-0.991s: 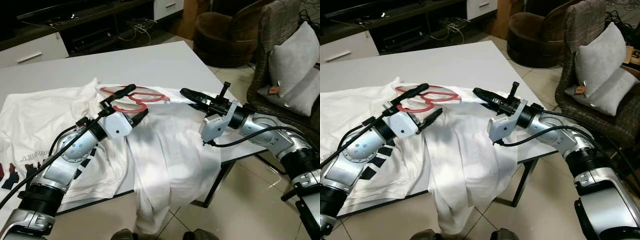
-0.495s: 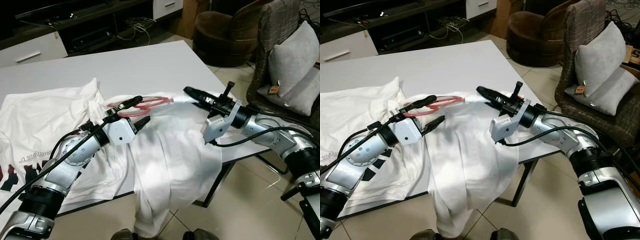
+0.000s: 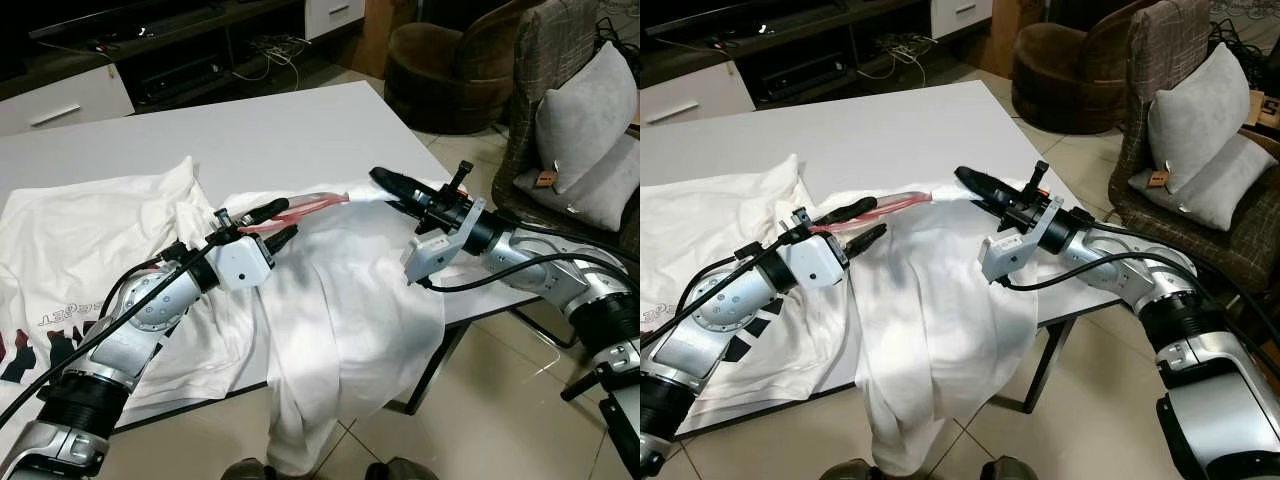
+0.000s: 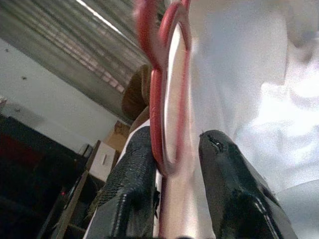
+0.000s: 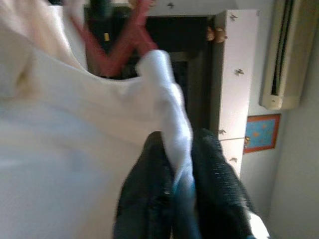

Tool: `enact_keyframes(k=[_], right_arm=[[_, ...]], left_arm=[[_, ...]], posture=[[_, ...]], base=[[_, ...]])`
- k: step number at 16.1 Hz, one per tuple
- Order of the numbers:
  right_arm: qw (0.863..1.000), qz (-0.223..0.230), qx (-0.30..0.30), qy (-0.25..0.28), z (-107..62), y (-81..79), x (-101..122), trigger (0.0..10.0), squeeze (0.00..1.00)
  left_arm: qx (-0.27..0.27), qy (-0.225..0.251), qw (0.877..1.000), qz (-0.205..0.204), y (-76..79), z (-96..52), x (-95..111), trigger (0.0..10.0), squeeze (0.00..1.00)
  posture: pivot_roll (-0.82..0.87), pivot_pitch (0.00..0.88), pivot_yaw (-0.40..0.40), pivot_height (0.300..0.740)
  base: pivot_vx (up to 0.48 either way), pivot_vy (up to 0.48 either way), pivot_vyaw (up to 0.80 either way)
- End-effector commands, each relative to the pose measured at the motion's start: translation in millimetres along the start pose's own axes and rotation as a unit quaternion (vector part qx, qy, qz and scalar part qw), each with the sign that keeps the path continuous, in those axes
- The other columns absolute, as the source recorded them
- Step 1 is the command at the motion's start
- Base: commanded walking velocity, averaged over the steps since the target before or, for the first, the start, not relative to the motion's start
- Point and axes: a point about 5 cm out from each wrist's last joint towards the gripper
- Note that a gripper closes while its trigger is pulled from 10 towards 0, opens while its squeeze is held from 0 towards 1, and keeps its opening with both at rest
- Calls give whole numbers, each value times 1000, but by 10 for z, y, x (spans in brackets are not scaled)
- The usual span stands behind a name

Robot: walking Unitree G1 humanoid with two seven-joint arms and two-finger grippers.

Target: Hang hanger

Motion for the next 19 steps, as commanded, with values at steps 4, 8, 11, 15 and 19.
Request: enact_keyframes(k=[4,8,11,15,19], right_arm=[[999,25,-30,-28,103,136,-112,10000,1000],[993,78,-26,-89,95,66,-230,10000,0],[981,119,-63,-139,75,152,-378,10000,0],[956,171,-72,-226,2,145,-595,10000,0],[931,218,-77,-283,-45,75,-690,10000,0]], left_arm=[[13,3,1000,10,-44,35,11,0,0],[77,2,997,-13,-173,34,-9,0,0],[100,-7,995,-19,-212,38,-42,0,0],[109,-8,994,-20,-227,54,-46,0,0],[120,-6,992,-22,-246,57,-47,0,0]], posture=[[5,0,40,736],[4,0,38,736],[5,0,37,736],[3,0,36,736],[2,0,35,736]], base=[[0,0,0],[0,0,0],[0,0,0],[0,0,0],[0,0,0]])
Point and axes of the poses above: a point about 5 cm out from each wrist's last joint towards the gripper, its own z axis pointing out of the wrist towards the gripper, its own x axis along the axis of the wrist's last joint, y = z × x, and after that the axes turned 14 degrees about -z, right-handed
